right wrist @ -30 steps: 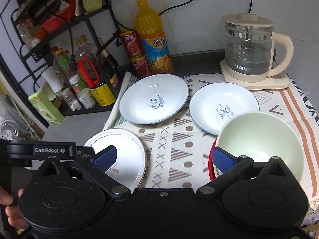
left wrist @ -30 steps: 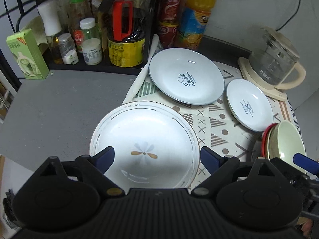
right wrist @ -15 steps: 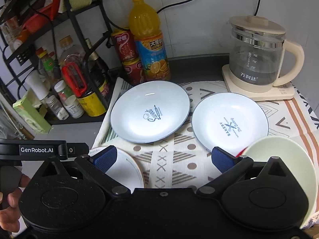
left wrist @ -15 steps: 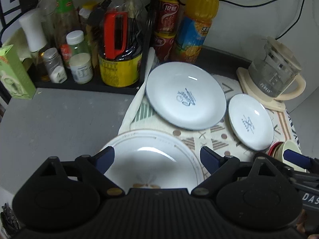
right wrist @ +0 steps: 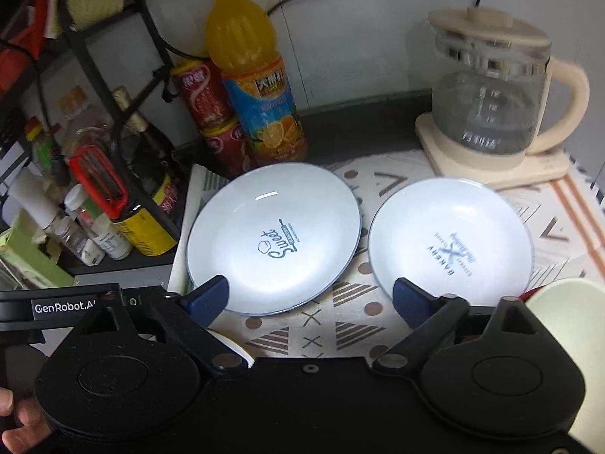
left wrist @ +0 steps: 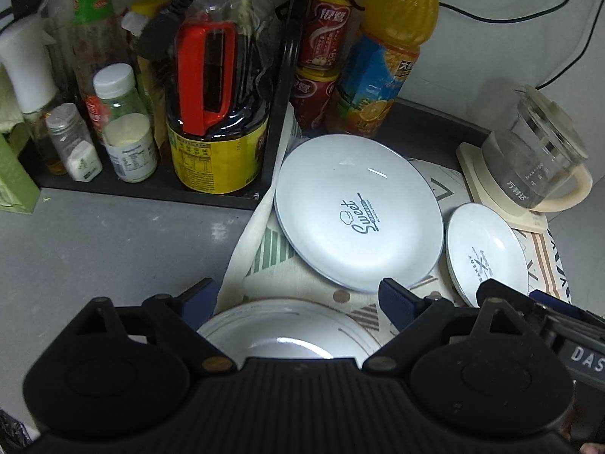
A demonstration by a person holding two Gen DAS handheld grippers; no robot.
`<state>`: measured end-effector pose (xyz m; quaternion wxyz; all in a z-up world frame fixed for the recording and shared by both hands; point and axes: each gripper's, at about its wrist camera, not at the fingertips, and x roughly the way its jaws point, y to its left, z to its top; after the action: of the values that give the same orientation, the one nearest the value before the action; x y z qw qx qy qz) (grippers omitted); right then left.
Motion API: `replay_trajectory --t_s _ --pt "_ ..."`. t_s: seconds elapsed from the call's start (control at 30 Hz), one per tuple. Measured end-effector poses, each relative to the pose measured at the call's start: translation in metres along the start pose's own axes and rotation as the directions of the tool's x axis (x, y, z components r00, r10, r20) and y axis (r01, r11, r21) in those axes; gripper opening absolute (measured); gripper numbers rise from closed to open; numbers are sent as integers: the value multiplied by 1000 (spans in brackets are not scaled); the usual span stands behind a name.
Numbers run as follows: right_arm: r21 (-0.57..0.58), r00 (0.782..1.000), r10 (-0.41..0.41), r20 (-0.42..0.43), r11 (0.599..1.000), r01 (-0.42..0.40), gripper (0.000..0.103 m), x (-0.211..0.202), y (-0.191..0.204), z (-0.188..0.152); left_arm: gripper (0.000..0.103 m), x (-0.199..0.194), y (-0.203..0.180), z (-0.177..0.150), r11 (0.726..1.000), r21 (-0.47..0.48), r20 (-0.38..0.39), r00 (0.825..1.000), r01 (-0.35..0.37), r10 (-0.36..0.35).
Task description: Organize plates and bowls
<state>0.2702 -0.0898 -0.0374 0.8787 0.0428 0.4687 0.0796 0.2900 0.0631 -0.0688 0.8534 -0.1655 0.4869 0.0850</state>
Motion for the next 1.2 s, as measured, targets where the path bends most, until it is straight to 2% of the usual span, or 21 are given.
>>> replay_trajectory --t_s 0.07,0.17,0.37,0.57,0.77,1.03,1.2 --pt "26 1000 -1 -21 1000 1 80 11 0 -1 89 8 2 5 1000 -3 -7 1000 15 -15" --pt "45 999 -10 -39 999 12 76 27 1 -2 88 22 6 9 1000 -4 -15 1000 27 -27" --pt "122 994 0 -107 992 13 65 59 -3 -8 73 54 10 13 999 1 -68 997 43 -43" --pt "174 987 8 -163 985 20 56 86 -4 -14 65 81 15 16 998 -17 -114 991 62 -63" --pt "202 984 21 -177 979 16 46 106 -6 -13 53 101 19 20 996 -34 -136 987 83 -87" --pt "230 987 44 -153 973 -8 40 115 -10 -8 49 117 17 25 997 -24 -148 986 75 -78" --pt "245 989 43 -138 969 -8 38 119 -14 -3 39 124 13 26 997 -23 -131 989 68 -71"
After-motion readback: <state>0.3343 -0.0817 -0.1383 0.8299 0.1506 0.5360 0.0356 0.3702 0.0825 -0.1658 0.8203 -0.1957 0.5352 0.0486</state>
